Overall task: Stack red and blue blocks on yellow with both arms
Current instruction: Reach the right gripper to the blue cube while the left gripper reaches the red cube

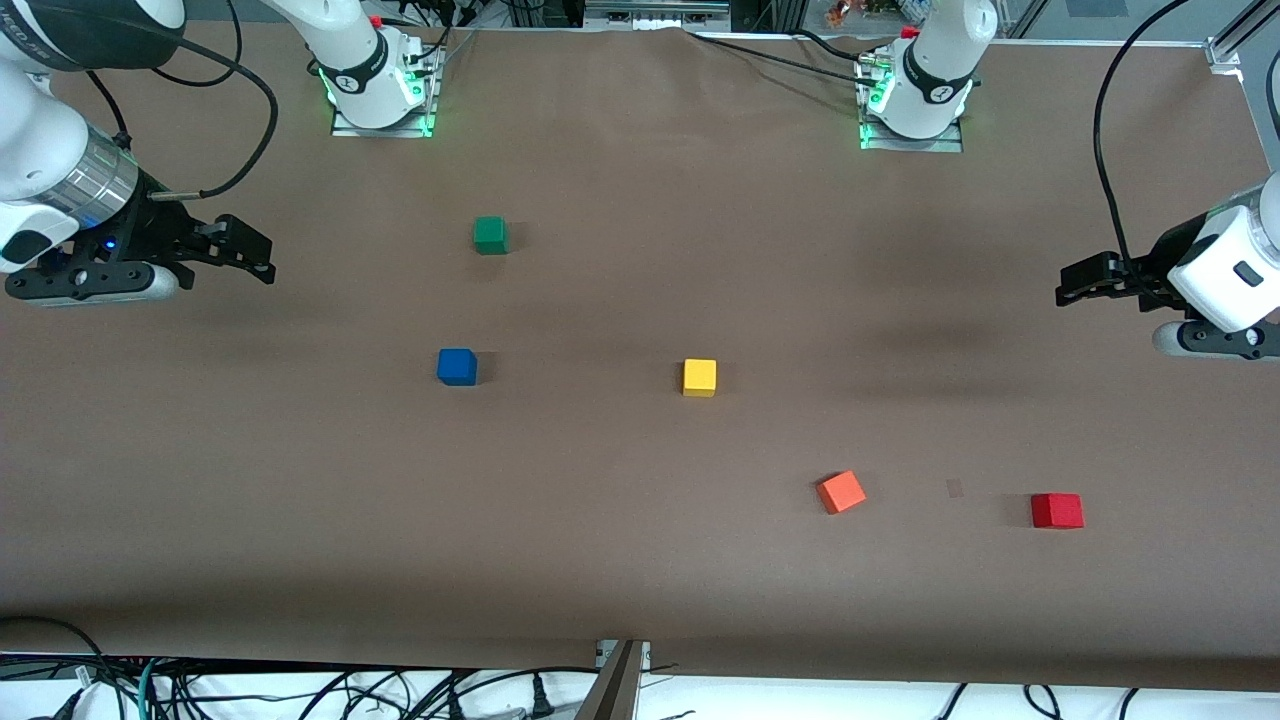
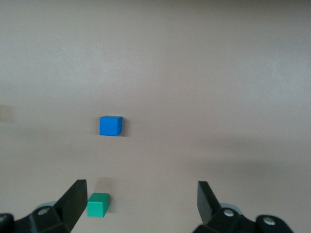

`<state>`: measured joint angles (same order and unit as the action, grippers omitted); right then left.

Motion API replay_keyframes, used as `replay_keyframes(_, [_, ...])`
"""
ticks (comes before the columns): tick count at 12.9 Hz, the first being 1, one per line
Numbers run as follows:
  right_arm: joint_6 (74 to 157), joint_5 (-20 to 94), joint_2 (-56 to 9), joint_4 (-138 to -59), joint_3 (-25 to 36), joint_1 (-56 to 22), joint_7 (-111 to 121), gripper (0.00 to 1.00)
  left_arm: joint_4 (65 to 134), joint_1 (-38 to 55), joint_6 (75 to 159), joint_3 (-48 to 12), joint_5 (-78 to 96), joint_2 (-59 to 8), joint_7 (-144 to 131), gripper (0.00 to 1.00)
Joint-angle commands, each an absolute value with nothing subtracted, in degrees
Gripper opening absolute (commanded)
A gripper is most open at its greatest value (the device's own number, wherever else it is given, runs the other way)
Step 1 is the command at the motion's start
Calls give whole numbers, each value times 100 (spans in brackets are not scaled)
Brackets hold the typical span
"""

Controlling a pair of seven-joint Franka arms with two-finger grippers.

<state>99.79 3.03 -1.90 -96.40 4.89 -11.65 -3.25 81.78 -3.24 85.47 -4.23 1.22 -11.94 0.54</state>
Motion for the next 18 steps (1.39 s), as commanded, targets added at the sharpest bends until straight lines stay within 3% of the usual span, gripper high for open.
replay_keyframes(1, [9896,229,-237,-9519,422,-1099,-229,100,7963,-281,8464,-378,185,-1301,53,100])
replay_keyframes(5, [9896,229,-237,-9519,422,-1099,-229,100,7884,-378,8499,-352,211,-1414,114,100])
replay_keyframes(9, [9888,264,-264,-9527,431,-1072,-246,100,7375,-703,8577,-343,211,-2125,491,100])
replay_keyframes(15, [9905,316,-412,-9712,396,-1151,-272,100,7374,-958,10113,-316,2,-3303,527,100])
replay_keyframes(18, [10482,343,-632,-10097,396,-1361,-351,100,7418,-1002,11063,-316,-334,-3856,554,100])
